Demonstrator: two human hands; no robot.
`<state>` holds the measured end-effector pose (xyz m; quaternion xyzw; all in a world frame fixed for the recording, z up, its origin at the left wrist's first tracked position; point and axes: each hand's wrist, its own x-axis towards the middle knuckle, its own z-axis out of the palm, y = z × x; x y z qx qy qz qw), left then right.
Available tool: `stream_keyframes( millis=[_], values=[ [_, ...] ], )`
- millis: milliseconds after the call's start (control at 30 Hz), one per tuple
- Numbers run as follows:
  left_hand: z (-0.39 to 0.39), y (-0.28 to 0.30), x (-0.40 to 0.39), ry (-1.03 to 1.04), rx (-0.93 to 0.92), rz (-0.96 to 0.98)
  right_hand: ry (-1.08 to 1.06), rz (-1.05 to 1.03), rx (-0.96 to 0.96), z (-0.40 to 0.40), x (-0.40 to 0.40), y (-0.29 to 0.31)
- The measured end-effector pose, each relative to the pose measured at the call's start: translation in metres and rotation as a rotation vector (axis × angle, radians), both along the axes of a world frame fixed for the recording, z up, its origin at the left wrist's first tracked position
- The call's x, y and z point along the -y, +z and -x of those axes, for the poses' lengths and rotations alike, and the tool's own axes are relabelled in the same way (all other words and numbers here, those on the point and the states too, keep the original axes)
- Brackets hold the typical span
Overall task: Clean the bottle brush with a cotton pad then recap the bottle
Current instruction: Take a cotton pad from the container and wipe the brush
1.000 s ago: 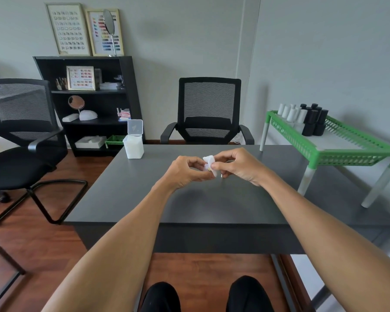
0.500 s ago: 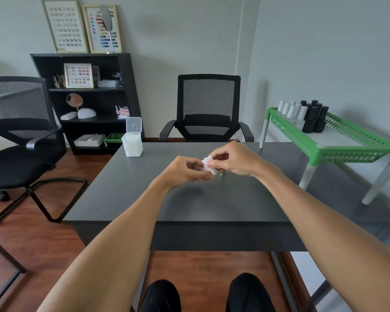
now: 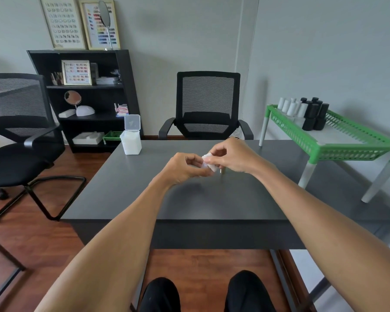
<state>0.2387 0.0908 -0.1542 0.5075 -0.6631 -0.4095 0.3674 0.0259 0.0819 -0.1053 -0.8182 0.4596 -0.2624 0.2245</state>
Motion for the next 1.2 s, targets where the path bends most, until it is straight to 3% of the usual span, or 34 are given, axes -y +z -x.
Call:
stream_keyframes(
  millis=[167, 367, 533, 767, 1000, 1200],
  values=[
    [-0.008, 0.001, -0.003, -0.099, -0.070, -0.070, 0.136, -0.124, 0.044, 0.004, -0.001, 0.004],
    [-0.002, -0.001, -0.004, -0.035, -0.007, -0.034, -0.026, -0.193, 0.147, -0.001, 0.001, -0.006],
    [-0.002, 0.002, -0.006, -0.035, -0.090, -0.071, 0.030, -0.188, 0.105, 0.004, 0.000, -0.003],
    [0.001, 0.005, -0.007, 0.009, -0.010, -0.018, 0.007, -0.054, 0.009, 0.001, -0.001, 0.003],
    [0.003, 0.009, -0.006, 0.028, -0.006, -0.016, -0.135, -0.057, 0.163, -0.013, -0.001, -0.001],
    [-0.007, 0.008, -0.005, 0.044, -0.068, -0.008, -0.003, -0.071, 0.144, -0.009, -0.003, 0.003]
  ],
)
